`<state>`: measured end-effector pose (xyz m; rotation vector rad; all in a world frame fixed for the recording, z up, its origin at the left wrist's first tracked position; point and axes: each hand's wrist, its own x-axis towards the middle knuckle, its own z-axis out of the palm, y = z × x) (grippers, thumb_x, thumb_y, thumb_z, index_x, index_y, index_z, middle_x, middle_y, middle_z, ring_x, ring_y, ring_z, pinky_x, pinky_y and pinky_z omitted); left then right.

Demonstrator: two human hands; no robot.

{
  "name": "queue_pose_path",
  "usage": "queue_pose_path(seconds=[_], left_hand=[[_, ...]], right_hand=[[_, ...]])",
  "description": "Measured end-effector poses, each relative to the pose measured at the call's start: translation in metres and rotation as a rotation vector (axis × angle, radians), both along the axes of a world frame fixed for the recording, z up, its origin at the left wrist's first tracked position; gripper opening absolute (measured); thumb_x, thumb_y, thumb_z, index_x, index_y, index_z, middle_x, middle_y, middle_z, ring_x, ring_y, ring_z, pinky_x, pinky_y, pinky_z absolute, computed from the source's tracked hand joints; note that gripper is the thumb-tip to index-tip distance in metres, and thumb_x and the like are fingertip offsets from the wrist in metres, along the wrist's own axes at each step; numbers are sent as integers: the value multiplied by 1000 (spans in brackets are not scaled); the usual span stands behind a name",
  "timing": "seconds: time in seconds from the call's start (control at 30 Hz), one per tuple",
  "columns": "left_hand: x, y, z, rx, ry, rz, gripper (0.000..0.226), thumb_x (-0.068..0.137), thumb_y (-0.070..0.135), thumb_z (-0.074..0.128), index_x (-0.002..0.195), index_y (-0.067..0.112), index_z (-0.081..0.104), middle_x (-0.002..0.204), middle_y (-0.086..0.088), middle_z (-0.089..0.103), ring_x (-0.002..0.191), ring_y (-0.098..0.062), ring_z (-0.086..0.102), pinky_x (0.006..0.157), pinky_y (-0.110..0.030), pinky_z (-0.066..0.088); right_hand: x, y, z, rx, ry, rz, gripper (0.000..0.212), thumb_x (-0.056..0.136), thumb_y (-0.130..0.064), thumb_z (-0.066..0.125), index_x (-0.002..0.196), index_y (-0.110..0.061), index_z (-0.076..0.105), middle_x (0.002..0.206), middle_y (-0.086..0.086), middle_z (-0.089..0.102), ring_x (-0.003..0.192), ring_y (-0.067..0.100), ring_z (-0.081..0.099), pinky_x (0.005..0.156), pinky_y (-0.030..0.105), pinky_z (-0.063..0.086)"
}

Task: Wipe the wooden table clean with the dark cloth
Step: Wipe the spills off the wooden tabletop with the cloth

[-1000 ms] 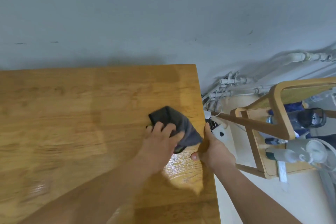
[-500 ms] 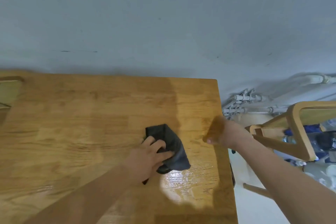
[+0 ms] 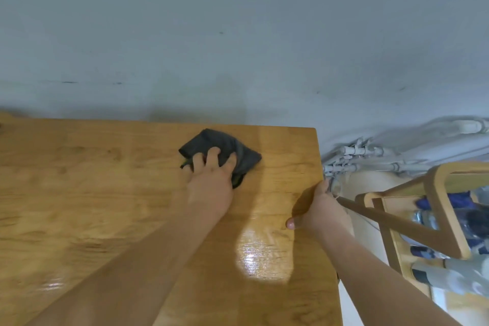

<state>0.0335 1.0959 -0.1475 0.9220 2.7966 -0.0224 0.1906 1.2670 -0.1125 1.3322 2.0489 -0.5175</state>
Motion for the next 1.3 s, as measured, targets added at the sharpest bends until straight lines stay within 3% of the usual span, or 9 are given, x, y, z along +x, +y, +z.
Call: queue_pose_path(seconds=[0.1, 0.23, 0.3, 0.43, 0.57, 0.63, 0.87, 1.1, 1.3], left_hand=[[40, 42, -1, 57, -68, -279, 63, 88, 32, 62, 144, 42, 34, 147, -2, 31, 120, -36, 36, 94, -52, 35], [8, 57, -7, 121, -169, -802, 42, 100, 44, 50, 141, 46, 43, 142, 5, 40, 118, -28, 40, 93, -49, 39], [-31, 67, -10, 82, -127, -754, 40, 102, 48, 43, 142, 48, 39, 143, 6, 38, 122, -27, 37, 98, -48, 36], [-28, 102, -5, 114, -100, -299, 45, 102, 41, 44, 145, 45, 35, 148, 3, 32, 120, -30, 33, 97, -49, 35], [-8, 132, -2, 115, -142, -771, 42, 102, 37, 48, 142, 45, 40, 150, 6, 33, 121, -30, 35, 93, -49, 35], [-30, 150, -5, 106, -179, -878, 39, 105, 43, 42, 144, 48, 41, 151, 9, 33, 122, -27, 35, 95, -46, 37], [-23, 209, -12, 113, -151, -317, 37, 101, 27, 49, 136, 38, 46, 143, 2, 45, 122, -31, 34, 95, -49, 32], [-17, 104, -22, 207, -73, -784, 42, 97, 34, 55, 137, 41, 47, 142, 7, 44, 117, -29, 42, 89, -48, 41], [-40, 29, -15, 208, 39, -173, 41, 98, 38, 54, 139, 33, 55, 140, -1, 48, 113, -33, 44, 86, -48, 50]], right_hand=[[-5, 2, -1, -5, -53, 24, 147, 73, -42, 91, 159, -8, -24, 169, 12, 24, 143, 33, 47, 105, 47, 49], [-6, 5, 1, -26, -22, 36, 143, 76, -43, 90, 160, -7, -20, 168, 13, 24, 144, 30, 44, 102, 39, 49], [-3, 8, 0, -31, 14, 30, 144, 74, -44, 90, 161, -9, -19, 168, 10, 24, 145, 29, 42, 100, 39, 50], [2, 8, -5, -12, 39, 2, 147, 70, -45, 92, 162, -14, -19, 169, 3, 23, 139, 26, 49, 88, 38, 53], [3, 11, -11, -17, 59, -12, 147, 65, -46, 93, 161, -14, -14, 168, 1, 25, 134, 25, 54, 88, 38, 55], [2, 13, -12, -20, 44, -17, 148, 67, -47, 92, 161, -15, -16, 170, 1, 20, 136, 25, 53, 88, 38, 55], [2, 12, -11, -13, 10, -8, 149, 69, -47, 91, 160, -17, -23, 172, 1, 15, 138, 26, 51, 81, 37, 54], [-6, 10, -4, -16, -57, 18, 147, 72, -46, 91, 161, -12, -21, 170, 5, 18, 137, 26, 53, 80, 37, 51], [-7, 7, 2, -14, -76, 28, 145, 75, -45, 89, 159, -11, -24, 166, 8, 29, 136, 28, 53, 81, 38, 51]])
